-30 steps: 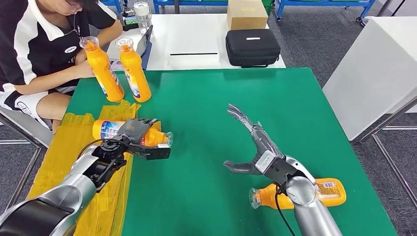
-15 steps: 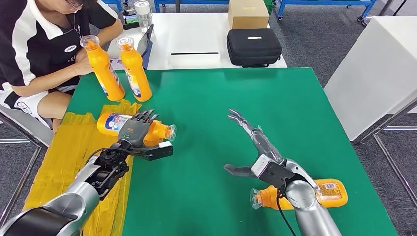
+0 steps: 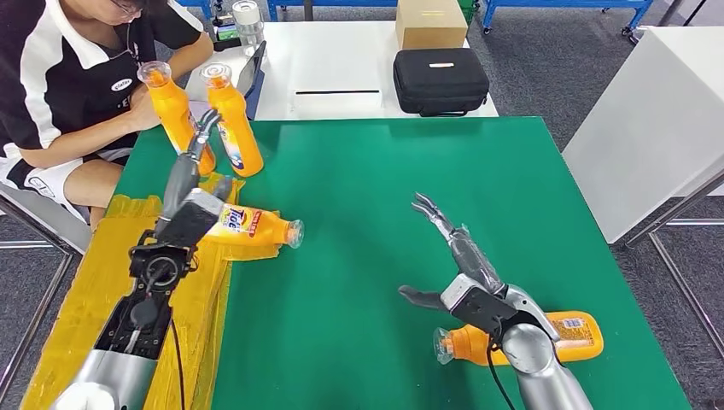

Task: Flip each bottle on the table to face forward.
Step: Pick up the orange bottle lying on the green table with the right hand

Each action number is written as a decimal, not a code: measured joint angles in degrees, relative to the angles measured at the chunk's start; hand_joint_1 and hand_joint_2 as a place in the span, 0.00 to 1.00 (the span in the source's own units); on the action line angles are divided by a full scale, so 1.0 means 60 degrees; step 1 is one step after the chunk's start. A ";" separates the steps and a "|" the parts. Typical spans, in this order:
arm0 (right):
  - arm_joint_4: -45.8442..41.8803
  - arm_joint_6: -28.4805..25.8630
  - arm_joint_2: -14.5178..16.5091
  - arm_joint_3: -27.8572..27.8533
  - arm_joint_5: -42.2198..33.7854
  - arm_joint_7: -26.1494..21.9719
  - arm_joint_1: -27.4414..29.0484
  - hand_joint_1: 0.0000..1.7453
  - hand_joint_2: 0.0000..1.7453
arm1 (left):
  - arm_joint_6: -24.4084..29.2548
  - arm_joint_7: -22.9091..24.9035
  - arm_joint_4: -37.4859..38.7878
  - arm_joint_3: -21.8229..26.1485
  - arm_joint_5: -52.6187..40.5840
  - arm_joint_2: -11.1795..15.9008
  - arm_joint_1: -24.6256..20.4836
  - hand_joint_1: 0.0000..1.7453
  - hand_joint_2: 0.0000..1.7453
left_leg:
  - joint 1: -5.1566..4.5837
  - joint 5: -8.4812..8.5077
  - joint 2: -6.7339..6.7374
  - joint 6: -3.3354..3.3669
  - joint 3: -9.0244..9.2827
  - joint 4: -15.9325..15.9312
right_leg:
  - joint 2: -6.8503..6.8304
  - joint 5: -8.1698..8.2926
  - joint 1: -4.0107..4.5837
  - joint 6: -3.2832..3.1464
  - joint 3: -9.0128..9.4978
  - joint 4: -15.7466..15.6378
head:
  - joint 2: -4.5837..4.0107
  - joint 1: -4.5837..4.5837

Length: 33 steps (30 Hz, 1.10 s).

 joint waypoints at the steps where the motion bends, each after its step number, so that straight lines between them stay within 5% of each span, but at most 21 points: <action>1: -0.0126 -0.0044 -0.0038 -0.0040 0.0161 0.0002 0.0073 0.00 1.00 | -0.0548 -0.0213 -0.0387 0.0118 0.0800 0.0001 0.0194 0.00 0.00 | 0.0001 0.0000 0.0000 0.0000 0.0000 0.0000 | 0.0000 0.0000 0.0000 0.0000 -0.0001 0.0000 | 0.0000 0.0001; 5: -0.0986 0.0178 -0.0484 -0.0198 0.1889 0.0053 0.0306 0.00 1.00 | -0.3262 -0.0555 -0.1747 0.0847 0.3907 -0.0036 0.0799 0.00 0.00 | 0.0000 0.0000 -0.0001 0.0000 -0.0004 0.0000 | 0.0000 -0.0002 -0.0002 -0.0001 -0.0012 -0.0001 | 0.0000 0.0000; 8: -0.1890 0.0815 -0.1209 -0.0214 0.3342 0.0048 0.0557 0.00 1.00 | -0.4252 -0.0516 -0.2173 0.1344 0.4629 -0.0087 0.0959 0.00 0.00 | -0.0005 0.0000 -0.0020 0.0002 -0.0006 0.0000 | -0.0010 -0.0010 -0.0008 0.0008 -0.0016 -0.0005 | 0.0000 0.0002; 13: -0.3162 0.1312 -0.2260 -0.0423 0.3813 -0.0022 0.1182 0.00 1.00 | -0.4430 -0.0546 -0.2344 0.1721 0.4539 -0.0124 0.1213 0.00 0.00 | -0.0011 -0.0002 -0.0020 0.0004 -0.0015 0.0000 | -0.0012 -0.0009 -0.0012 0.0020 -0.0009 -0.0005 | 0.0000 0.0002; 23: -0.4047 0.1819 -0.3321 -0.0634 0.3874 -0.0043 0.1716 0.00 1.00 | -0.4516 -0.0455 -0.2385 0.1831 0.4424 -0.0196 0.1376 0.00 0.00 | -0.0008 -0.0002 -0.0020 0.0005 -0.0013 0.0000 | -0.0013 -0.0010 -0.0009 0.0018 -0.0014 -0.0005 | 0.0000 0.0001; 33: -0.4813 0.2498 -0.3972 -0.1456 0.4421 0.0415 0.3936 0.00 1.00 | -0.3933 -0.0459 -0.1980 0.1608 0.4319 -0.0168 0.1575 0.00 0.00 | -0.0010 -0.0031 -0.0015 0.0012 -0.0023 0.0000 | -0.0010 -0.0023 -0.0011 0.0029 -0.0022 -0.0007 | 0.0000 -0.0002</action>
